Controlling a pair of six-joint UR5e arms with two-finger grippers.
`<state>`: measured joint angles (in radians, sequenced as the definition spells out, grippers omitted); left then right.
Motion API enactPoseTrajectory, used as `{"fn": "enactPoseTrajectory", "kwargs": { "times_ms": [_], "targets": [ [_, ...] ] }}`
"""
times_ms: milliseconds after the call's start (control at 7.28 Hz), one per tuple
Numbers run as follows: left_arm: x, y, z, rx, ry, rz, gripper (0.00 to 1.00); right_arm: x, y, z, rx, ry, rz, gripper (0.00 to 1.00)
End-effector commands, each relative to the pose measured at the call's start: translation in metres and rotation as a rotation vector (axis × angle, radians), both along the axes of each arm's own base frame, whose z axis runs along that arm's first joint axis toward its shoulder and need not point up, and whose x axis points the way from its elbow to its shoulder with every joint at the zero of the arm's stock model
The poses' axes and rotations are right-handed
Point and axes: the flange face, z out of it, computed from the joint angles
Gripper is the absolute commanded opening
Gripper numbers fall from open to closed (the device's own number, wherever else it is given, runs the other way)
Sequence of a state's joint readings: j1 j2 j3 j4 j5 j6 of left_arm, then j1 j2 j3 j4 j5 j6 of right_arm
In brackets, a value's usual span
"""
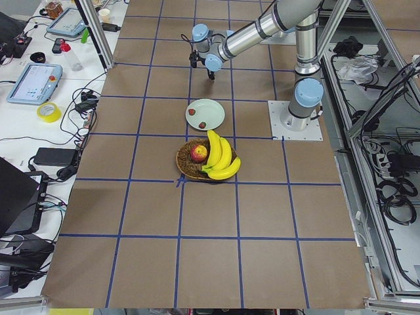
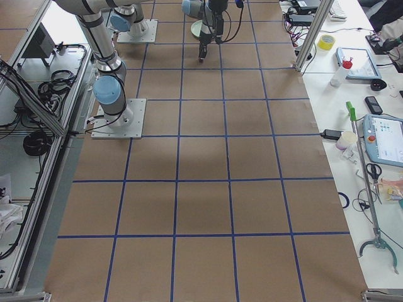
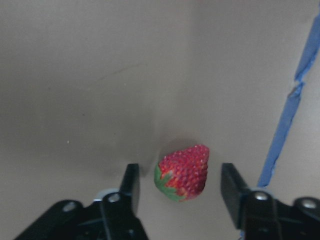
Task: Collect all strawberries into plate
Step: 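Reach the left gripper to the last strawberry and grasp it, then carry the strawberry to the green plate and release it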
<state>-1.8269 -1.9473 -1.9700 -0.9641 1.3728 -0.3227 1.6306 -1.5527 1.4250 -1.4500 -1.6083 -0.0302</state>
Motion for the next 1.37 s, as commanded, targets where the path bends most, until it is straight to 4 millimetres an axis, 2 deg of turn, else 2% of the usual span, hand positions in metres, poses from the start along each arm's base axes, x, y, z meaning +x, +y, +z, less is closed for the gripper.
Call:
{"fn": "enactPoseTrajectory", "kwargs": {
  "times_ms": [0, 137, 275, 412, 550, 687, 825, 962, 1100, 1237],
  "targets": [
    [-0.001, -0.007, 0.009, -0.026, 0.007, -0.002, 0.00, 0.000, -0.001, -0.001, 0.002, -0.004, 0.001, 1.00],
    [0.001, -0.017, 0.029, -0.062, 0.005, 0.004, 0.00, 0.000, -0.001, -0.001, 0.002, 0.001, 0.001, 1.00],
    [0.017, -0.039, 0.058, -0.065, -0.003, 0.039, 0.00, 0.000, -0.001, -0.001, 0.002, 0.001, 0.001, 1.00],
    [0.037, -0.071, 0.091, -0.084, -0.008, 0.048, 0.00, 0.000, -0.001, -0.001, 0.002, 0.001, 0.001, 1.00],
    [0.066, -0.087, 0.114, -0.066, -0.071, -0.007, 0.00, 0.000, -0.001, -0.001, 0.003, -0.004, 0.001, 1.00],
    [0.132, -0.100, 0.124, -0.034, -0.146, -0.008, 0.00, 0.000, -0.001, -0.001, 0.003, -0.004, 0.001, 1.00],
    [0.193, -0.105, 0.126, -0.001, -0.131, -0.022, 0.00, 0.000, -0.001, -0.002, 0.004, -0.004, 0.001, 1.00],
    [0.236, -0.107, 0.122, 0.017, -0.137, -0.013, 0.00, 0.000, -0.001, -0.001, 0.002, 0.001, 0.001, 1.00],
    [0.260, -0.097, 0.104, 0.063, -0.150, -0.012, 0.00, 0.000, -0.001, -0.001, 0.002, 0.001, 0.001, 1.00],
    [0.262, -0.079, 0.076, 0.117, -0.137, -0.005, 0.00, 0.001, 0.000, -0.002, 0.004, -0.005, 0.002, 1.00]
  ]
}}
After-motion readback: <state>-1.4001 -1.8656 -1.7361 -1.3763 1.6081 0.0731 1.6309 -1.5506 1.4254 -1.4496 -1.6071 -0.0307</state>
